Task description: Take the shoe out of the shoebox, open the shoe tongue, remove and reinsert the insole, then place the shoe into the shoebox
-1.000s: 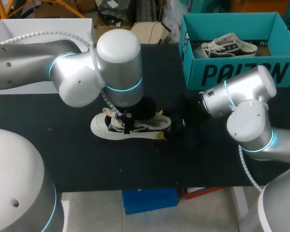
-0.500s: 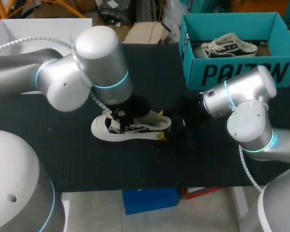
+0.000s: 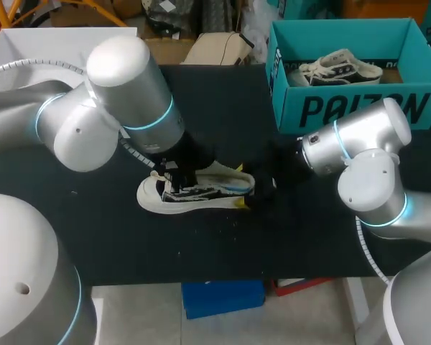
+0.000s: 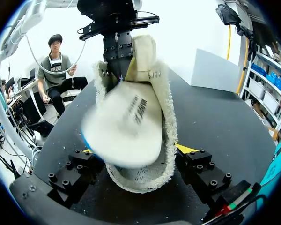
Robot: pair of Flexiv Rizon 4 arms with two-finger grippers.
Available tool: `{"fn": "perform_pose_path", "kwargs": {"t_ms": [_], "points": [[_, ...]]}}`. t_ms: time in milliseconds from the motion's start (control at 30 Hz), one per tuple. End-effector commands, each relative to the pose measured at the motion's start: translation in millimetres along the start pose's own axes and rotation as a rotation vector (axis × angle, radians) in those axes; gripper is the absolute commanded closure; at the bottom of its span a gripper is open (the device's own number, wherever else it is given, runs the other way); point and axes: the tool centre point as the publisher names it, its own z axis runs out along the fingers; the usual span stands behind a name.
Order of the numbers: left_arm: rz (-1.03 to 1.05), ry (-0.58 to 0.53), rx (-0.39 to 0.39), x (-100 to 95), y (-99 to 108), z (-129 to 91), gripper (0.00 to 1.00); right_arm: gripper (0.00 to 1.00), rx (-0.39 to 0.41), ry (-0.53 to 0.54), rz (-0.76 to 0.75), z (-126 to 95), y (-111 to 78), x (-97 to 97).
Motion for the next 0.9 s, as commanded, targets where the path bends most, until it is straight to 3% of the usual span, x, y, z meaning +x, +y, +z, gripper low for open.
{"fn": "perform_pose_path", "kwargs": {"t_ms": [33, 233, 367, 433, 500, 533, 900], "points": [[0.003, -0.011, 0.025, 6.1, 6.0, -10.6, 1.00, 1.00, 0.001, -0.001, 0.002, 1.9, -5.0, -2.5], [0.009, -0.003, 0.039, 1.6, 2.3, -6.2, 1.00, 1.00, 0.001, -0.001, 0.002, 1.9, -5.0, -2.5], [0.019, 0.001, -0.003, -6.4, -0.6, 9.1, 0.98, 1.00, 0.001, -0.001, 0.002, 1.9, -5.0, -2.5], [0.049, -0.045, -0.011, -7.0, -2.9, 14.5, 0.27, 1.00, 0.001, -0.001, 0.002, 1.9, -5.0, -2.5], [0.099, -0.068, 0.009, -5.9, -5.7, 18.4, 0.06, 1.00, 0.001, -0.001, 0.002, 1.9, -5.0, -2.5], [0.107, -0.079, 0.009, -5.1, -7.3, 20.3, 0.00, 1.00, 0.001, -0.001, 0.002, 1.9, -5.0, -2.5], [0.167, -0.127, 0.028, -10.2, -14.7, 27.9, 0.00, 1.00, 0.001, -0.001, 0.002, 1.9, -5.0, -2.5]]}}
